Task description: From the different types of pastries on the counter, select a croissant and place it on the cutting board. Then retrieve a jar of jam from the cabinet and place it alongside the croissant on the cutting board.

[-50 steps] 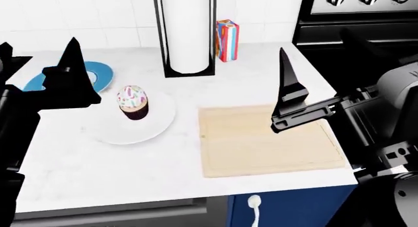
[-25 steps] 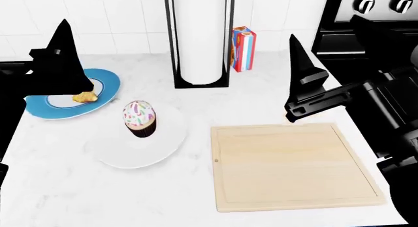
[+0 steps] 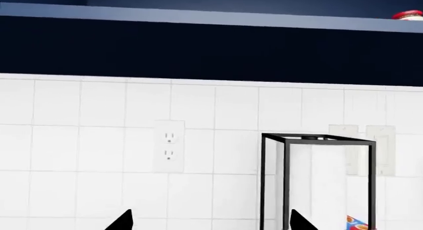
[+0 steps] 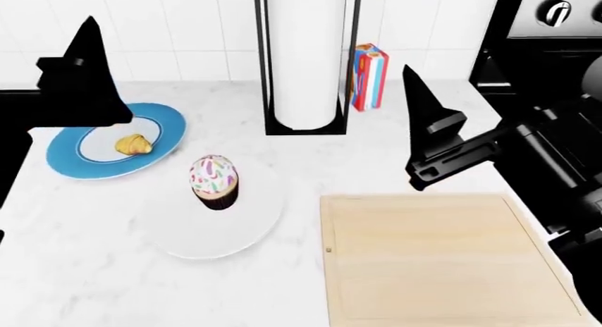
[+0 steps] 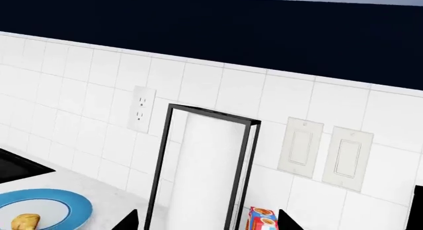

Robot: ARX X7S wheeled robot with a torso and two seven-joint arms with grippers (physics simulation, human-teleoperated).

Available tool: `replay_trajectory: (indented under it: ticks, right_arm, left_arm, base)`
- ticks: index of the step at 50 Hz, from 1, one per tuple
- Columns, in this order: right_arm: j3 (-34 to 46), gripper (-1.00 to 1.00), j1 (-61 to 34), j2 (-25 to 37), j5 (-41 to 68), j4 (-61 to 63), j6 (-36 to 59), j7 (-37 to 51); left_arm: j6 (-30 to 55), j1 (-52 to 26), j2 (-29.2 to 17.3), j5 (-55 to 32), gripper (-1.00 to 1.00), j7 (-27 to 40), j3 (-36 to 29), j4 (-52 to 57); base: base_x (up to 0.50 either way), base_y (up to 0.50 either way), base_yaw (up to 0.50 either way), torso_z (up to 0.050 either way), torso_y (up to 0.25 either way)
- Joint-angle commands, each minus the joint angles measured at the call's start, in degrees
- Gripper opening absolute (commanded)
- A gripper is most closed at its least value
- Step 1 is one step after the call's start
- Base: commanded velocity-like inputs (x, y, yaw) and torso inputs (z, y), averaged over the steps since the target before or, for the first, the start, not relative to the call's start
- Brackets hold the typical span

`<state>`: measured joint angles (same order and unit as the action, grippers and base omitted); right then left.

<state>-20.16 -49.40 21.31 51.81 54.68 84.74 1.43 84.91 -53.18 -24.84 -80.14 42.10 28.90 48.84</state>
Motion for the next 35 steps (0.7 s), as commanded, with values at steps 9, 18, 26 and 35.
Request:
replay_trajectory:
  ticks: [9, 18, 26, 35]
  right_arm:
    - [-1.3, 1.0, -0.8, 1.3, 3.5, -0.9, 0.2, 1.4]
    - [-1.3, 1.0, -0.3, 1.9, 4.6, -1.2, -0.8, 2.1]
    - [-1.7, 1.0, -0.5, 2.3, 6.4, -1.5, -0.9, 3.3]
    - [-2.1, 1.0, -0.8, 2.1, 8.1, -2.0, -0.4, 5.5]
  left_arm:
    - [-2.7, 0.8, -1.5, 0.9, 1.0, 0.0, -2.6, -0.5]
    - [-3.5, 1.1, -2.3, -0.1, 1.0, 0.8, -2.8, -0.6]
    - [-4.0, 0.8, -3.0, -1.7, 1.0, 2.2, -3.1, -0.7]
    - [-5.0, 1.1, -3.5, -1.9, 1.0, 2.4, -3.6, -0.8]
  base:
    - [0.07, 0.0, 0.0, 0.0, 0.001]
    - [0.17, 0.0, 0.0, 0.0, 0.0]
    - [0.17, 0.0, 0.0, 0.0, 0.0]
    - [0.04, 0.0, 0.14, 0.0, 0.001]
